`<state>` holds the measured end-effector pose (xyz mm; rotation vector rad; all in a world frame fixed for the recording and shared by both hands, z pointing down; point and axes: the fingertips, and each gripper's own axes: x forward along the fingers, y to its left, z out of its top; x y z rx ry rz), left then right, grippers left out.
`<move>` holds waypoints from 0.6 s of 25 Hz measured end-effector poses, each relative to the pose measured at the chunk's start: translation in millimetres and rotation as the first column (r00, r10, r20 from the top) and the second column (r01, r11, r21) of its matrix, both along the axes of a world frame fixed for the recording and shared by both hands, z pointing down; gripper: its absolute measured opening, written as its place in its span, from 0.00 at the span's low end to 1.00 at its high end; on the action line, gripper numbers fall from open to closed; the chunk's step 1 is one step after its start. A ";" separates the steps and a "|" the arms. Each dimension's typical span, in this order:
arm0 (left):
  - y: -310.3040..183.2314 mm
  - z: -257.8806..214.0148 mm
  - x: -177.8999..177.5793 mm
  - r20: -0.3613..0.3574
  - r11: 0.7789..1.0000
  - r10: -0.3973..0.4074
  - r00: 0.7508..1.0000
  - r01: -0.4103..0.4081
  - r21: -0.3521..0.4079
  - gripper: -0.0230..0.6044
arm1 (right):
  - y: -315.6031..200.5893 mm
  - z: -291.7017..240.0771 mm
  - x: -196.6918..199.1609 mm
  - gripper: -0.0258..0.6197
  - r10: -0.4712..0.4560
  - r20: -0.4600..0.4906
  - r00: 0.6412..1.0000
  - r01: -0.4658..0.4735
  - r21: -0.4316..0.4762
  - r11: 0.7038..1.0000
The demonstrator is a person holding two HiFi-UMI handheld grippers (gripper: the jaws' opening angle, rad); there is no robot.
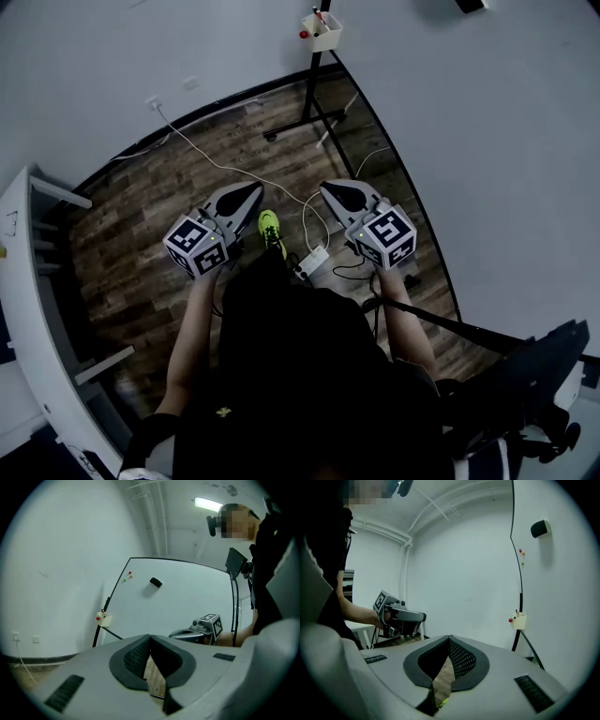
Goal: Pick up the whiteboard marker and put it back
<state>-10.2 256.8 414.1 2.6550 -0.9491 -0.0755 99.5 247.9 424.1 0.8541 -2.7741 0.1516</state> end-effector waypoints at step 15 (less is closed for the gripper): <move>-189.8 -12.0 -66.8 -0.039 0.999 0.030 0.999 -0.031 -0.010 0.07 | -191.0 -12.4 -75.2 0.03 0.025 -0.077 0.997 -0.026 -0.004 1.000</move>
